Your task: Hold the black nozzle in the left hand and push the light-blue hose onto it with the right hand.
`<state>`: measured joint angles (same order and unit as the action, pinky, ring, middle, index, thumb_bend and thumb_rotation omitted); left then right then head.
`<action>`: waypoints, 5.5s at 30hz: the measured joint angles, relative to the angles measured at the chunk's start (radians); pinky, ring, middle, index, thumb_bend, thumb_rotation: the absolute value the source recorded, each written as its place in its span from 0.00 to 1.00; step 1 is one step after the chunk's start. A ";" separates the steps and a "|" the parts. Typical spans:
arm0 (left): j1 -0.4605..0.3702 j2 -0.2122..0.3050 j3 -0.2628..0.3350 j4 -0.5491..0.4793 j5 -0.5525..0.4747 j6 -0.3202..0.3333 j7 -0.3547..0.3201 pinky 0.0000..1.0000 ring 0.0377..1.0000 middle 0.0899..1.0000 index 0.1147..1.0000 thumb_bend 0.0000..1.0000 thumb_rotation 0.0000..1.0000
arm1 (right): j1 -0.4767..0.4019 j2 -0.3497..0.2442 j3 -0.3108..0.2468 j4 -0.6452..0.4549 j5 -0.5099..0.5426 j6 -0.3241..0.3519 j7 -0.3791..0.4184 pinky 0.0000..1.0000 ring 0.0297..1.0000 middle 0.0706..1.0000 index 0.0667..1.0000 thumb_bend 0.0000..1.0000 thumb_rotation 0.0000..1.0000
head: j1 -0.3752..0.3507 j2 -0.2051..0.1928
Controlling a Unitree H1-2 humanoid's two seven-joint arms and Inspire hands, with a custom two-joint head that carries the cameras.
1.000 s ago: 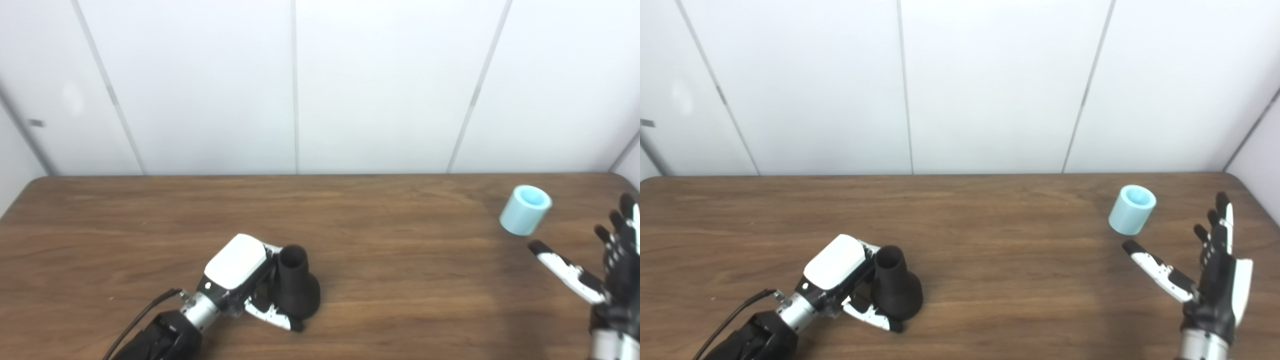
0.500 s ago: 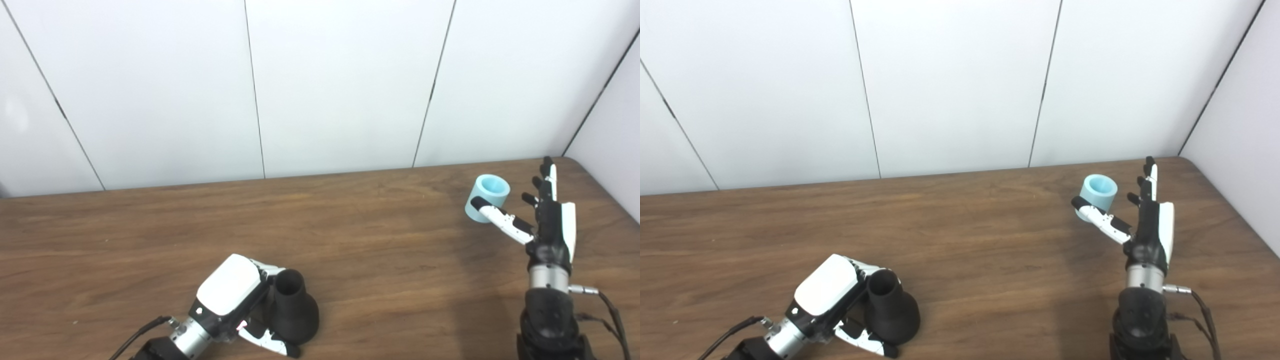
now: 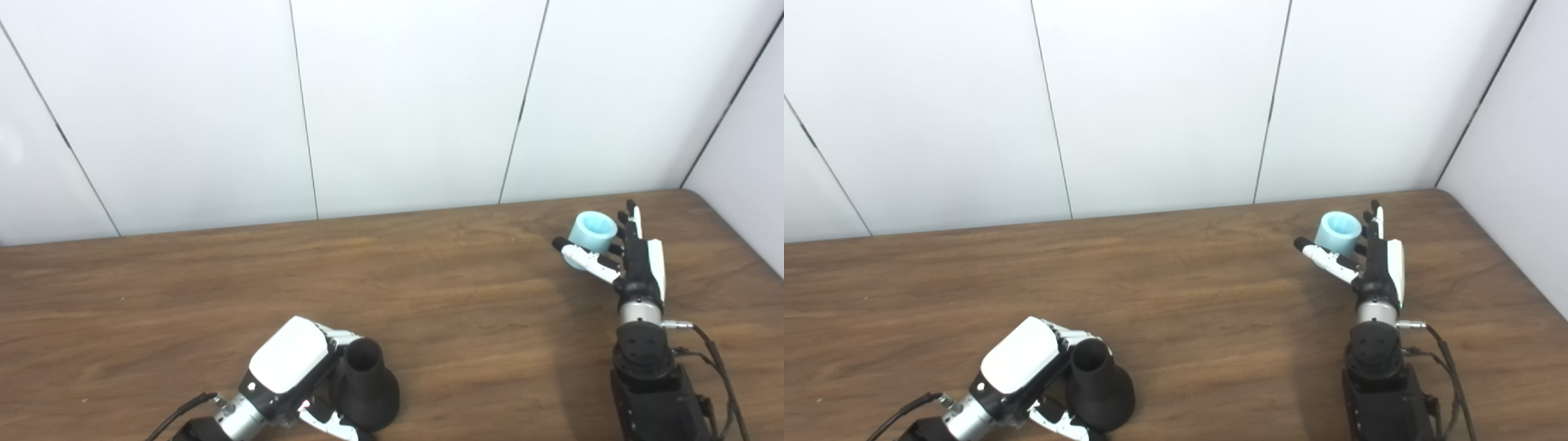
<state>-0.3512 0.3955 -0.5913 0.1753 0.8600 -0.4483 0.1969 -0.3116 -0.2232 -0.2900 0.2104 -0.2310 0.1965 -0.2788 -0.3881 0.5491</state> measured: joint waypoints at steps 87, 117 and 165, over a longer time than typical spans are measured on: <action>0.019 -0.053 0.032 -0.023 0.019 0.019 -0.081 0.21 0.32 0.43 0.47 0.49 0.00 | 0.066 0.035 0.220 -0.611 0.062 0.081 0.197 0.34 0.39 0.45 0.49 0.52 0.00 | 0.212 0.060; 0.019 -0.094 0.039 -0.002 -0.011 0.039 -0.115 0.17 0.30 0.39 0.47 0.49 0.00 | 0.238 0.131 0.467 -0.856 -0.050 -0.039 0.353 0.29 0.38 0.47 0.49 0.51 0.00 | 0.276 0.081; 0.023 -0.094 0.039 -0.013 0.004 0.043 -0.124 0.22 0.33 0.43 0.46 0.50 0.00 | 0.283 0.159 0.474 -0.533 -0.157 -0.477 0.271 0.33 0.40 0.46 0.47 0.52 0.00 | 0.295 0.071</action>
<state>-0.3281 0.3019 -0.5524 0.1626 0.8638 -0.4054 0.0728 -0.0283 -0.0642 0.1841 -0.3222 -0.3879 -0.2802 -0.0081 -0.0936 0.6197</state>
